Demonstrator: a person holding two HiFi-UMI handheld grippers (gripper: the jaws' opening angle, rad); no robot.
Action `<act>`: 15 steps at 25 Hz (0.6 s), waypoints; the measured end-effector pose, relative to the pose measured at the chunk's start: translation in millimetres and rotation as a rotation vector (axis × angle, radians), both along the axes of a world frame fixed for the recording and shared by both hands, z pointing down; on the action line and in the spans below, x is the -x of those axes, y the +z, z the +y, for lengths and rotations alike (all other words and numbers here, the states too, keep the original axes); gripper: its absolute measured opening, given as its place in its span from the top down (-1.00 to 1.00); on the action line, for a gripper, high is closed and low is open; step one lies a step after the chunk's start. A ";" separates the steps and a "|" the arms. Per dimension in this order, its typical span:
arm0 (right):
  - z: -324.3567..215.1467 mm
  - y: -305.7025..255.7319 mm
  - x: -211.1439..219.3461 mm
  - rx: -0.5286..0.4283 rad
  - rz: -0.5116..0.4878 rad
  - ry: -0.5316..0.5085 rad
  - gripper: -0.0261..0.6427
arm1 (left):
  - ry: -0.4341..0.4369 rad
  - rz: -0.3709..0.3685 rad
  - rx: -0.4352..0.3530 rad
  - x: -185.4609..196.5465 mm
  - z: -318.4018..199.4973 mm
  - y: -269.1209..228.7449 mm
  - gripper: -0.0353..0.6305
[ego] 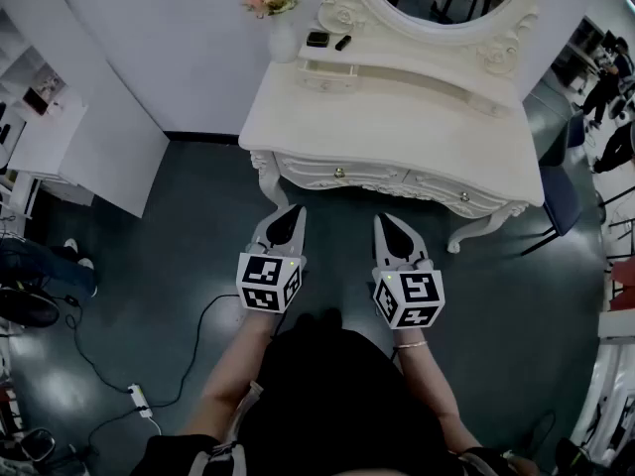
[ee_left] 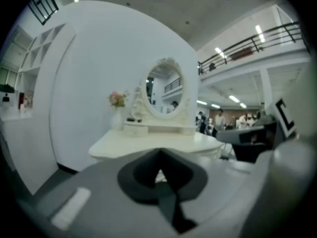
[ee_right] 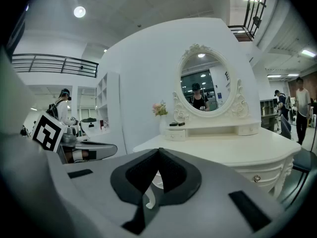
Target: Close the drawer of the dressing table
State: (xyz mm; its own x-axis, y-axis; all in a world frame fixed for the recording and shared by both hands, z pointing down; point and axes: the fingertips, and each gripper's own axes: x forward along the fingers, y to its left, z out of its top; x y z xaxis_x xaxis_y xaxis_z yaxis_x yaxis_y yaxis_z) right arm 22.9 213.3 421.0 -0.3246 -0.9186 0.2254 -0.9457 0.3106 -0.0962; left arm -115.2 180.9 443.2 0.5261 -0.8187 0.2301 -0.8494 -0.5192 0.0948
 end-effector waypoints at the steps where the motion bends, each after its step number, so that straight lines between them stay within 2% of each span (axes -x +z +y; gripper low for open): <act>1: 1.7 1.4 -1.0 0.004 -0.004 0.002 0.91 | 0.002 -0.001 0.003 -1.0 1.9 1.3 0.88; 15: 7.8 -3.1 -5.2 -0.020 -0.035 -0.025 0.91 | -0.017 -0.032 -0.013 -7.9 1.5 -1.7 0.88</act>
